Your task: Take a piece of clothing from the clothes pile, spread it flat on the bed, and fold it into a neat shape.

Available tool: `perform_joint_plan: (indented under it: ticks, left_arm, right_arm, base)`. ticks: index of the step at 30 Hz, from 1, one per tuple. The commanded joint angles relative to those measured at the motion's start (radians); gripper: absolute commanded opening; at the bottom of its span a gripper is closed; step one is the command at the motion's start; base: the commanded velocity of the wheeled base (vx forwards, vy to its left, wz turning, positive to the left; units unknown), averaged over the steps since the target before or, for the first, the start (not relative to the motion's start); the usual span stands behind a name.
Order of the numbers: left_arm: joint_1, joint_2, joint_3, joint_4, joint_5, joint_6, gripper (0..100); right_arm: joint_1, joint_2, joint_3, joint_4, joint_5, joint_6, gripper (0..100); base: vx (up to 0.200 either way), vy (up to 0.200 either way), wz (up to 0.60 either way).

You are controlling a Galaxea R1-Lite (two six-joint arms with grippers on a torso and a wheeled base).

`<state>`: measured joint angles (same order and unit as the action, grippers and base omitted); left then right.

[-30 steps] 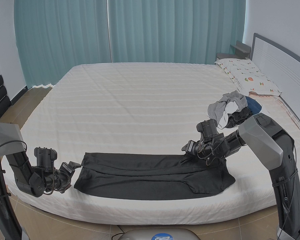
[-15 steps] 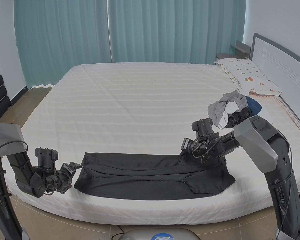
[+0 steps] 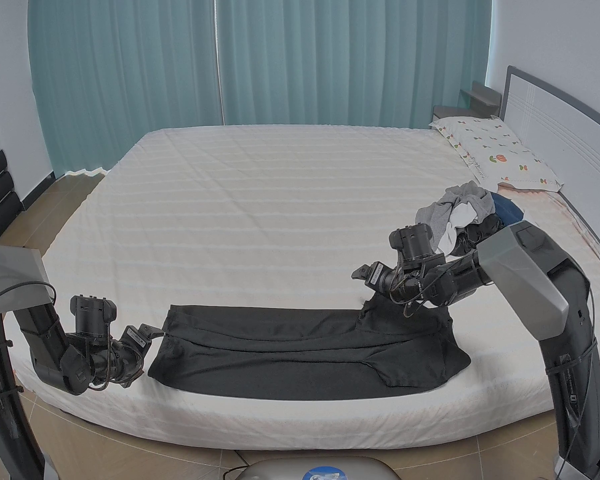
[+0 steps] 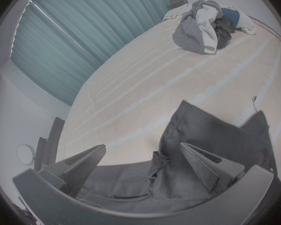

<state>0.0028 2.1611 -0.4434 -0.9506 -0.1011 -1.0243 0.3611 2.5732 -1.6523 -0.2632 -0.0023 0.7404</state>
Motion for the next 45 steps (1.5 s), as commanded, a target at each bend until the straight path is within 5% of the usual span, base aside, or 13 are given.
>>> perform_joint_plan:
  ticks: [1,8,13,24,38,39,45]
  left_arm:
    - [0.000,0.002,0.000,0.000,0.000,0.000,100]
    - [0.000,0.002,0.000,0.000,0.000,0.000,100]
    - [0.000,0.002,0.000,0.000,0.000,0.000,100]
    - [-0.009,0.002,-0.001,0.001,0.000,0.000,100]
    - [-0.012,0.006,-0.017,0.004,0.001,-0.004,100]
    - [-0.012,0.006,-0.015,0.004,0.001,-0.004,100]
    - [-0.012,0.006,-0.014,0.003,0.001,-0.004,100]
  right_arm:
    - [-0.051,-0.151,0.098,-0.001,0.054,0.008,100]
    - [-0.139,-0.261,0.367,-0.077,0.133,-0.019,100]
    - [-0.215,-0.242,0.557,-0.326,0.159,-0.050,100]
    - [-0.281,-0.091,0.554,-0.496,0.292,-0.059,100]
    - [-0.258,-0.024,0.490,-0.496,0.303,-0.070,100]
    - [-0.257,-0.024,0.490,-0.496,0.303,-0.070,0]
    - [-0.257,-0.034,0.508,-0.499,0.301,-0.070,0]
  base:
    - [0.000,0.000,0.00]
    - [0.000,0.000,0.00]
    - [0.000,0.000,0.00]
    - [0.000,0.000,0.00]
    - [0.000,0.000,0.00]
    - [0.000,0.000,0.00]
    - [0.000,0.000,0.00]
